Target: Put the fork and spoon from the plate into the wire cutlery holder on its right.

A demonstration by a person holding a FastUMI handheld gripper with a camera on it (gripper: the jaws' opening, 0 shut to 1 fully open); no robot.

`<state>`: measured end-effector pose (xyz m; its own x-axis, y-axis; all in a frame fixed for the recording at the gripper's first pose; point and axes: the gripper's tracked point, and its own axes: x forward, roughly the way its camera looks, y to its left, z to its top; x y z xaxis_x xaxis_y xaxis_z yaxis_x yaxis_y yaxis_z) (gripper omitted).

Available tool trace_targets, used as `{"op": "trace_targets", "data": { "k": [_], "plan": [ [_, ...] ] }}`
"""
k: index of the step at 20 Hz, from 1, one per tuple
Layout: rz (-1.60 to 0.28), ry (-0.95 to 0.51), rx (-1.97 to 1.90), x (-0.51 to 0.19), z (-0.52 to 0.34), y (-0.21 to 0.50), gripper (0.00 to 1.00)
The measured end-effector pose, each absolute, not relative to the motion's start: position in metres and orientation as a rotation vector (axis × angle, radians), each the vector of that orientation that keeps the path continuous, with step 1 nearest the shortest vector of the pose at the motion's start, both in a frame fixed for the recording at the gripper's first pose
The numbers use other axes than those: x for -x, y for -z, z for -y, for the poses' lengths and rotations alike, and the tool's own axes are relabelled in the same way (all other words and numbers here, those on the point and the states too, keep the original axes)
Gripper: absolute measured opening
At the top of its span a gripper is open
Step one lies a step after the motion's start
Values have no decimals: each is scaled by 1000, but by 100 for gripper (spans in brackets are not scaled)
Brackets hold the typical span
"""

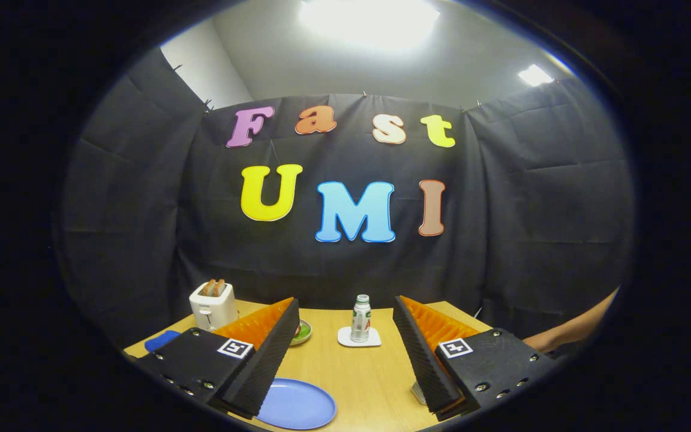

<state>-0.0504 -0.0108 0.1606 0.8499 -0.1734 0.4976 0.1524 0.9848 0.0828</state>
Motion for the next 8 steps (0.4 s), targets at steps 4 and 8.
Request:
{"op": "trace_targets", "data": {
  "k": [4, 8],
  "plan": [
    [502, 61, -23, 48, -32, -150, 97],
    [489, 0, 10, 43, -58, -149, 97]
  ]
}}
